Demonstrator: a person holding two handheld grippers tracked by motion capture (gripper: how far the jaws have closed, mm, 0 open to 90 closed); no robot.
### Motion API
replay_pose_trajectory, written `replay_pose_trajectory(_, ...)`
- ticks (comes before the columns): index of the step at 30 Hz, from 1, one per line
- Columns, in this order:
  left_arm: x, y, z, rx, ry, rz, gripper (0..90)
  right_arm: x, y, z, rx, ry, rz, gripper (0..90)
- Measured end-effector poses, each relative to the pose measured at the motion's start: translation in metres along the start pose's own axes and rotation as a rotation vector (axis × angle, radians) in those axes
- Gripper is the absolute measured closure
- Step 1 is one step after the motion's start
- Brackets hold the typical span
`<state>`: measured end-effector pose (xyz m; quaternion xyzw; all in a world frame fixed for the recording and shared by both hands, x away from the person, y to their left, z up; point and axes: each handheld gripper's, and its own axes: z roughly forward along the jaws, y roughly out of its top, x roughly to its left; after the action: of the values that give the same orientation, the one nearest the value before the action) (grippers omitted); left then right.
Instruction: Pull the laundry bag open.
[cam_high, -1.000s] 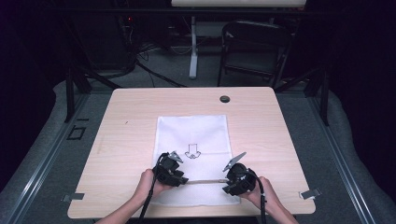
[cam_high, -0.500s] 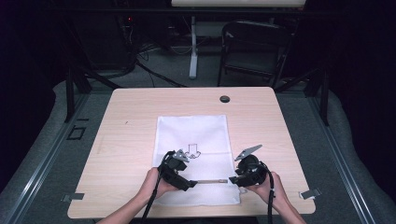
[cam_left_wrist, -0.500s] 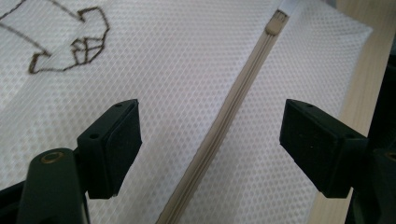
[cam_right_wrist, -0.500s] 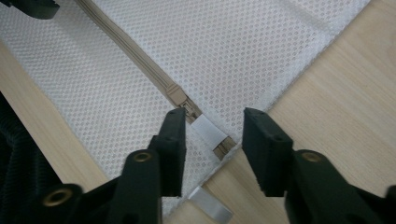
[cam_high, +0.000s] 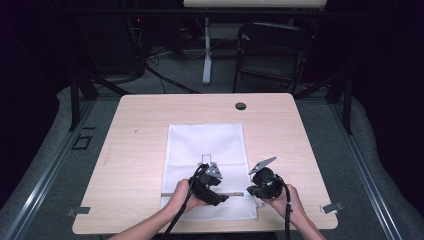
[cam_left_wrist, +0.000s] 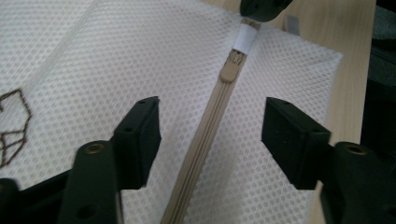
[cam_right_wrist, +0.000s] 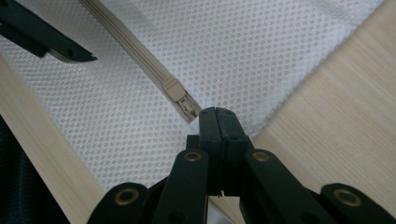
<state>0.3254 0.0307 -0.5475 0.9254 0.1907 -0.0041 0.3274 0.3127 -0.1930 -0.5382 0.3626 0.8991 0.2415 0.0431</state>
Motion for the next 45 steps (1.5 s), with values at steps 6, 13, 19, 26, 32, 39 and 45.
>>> replay_pose_trajectory(6,-0.002,0.009,0.011,-0.01,-0.016,0.03,56.6,0.002,0.003,0.01,0.01,-0.001,-0.012,90.0)
replay_pose_trajectory(13,-0.008,0.013,0.024,-0.002,-0.04,0.067,61.2,0.002,0.0,0.016,0.024,0.009,-0.004,90.0)
replay_pose_trajectory(19,-0.007,0.017,0.036,0.005,-0.038,0.068,65.1,0.003,0.001,0.019,0.047,-0.002,-0.023,90.0)
replay_pose_trajectory(26,-0.006,0.018,0.04,-0.002,-0.034,0.063,71.1,0.0,-0.004,0.019,0.015,0.021,0.012,90.0)
replay_pose_trajectory(32,-0.006,0.018,0.04,0.0,-0.033,0.07,79.3,0.002,-0.001,0.019,0.037,-0.005,-0.004,90.0)
replay_pose_trajectory(39,-0.006,0.019,0.041,-0.003,-0.035,0.085,79.5,0.004,0.0,0.019,0.048,-0.016,-0.009,90.0)
replay_pose_trajectory(45,-0.005,0.021,0.044,-0.004,-0.056,0.087,75.2,0.004,0.0,0.019,0.049,-0.022,-0.016,90.0)
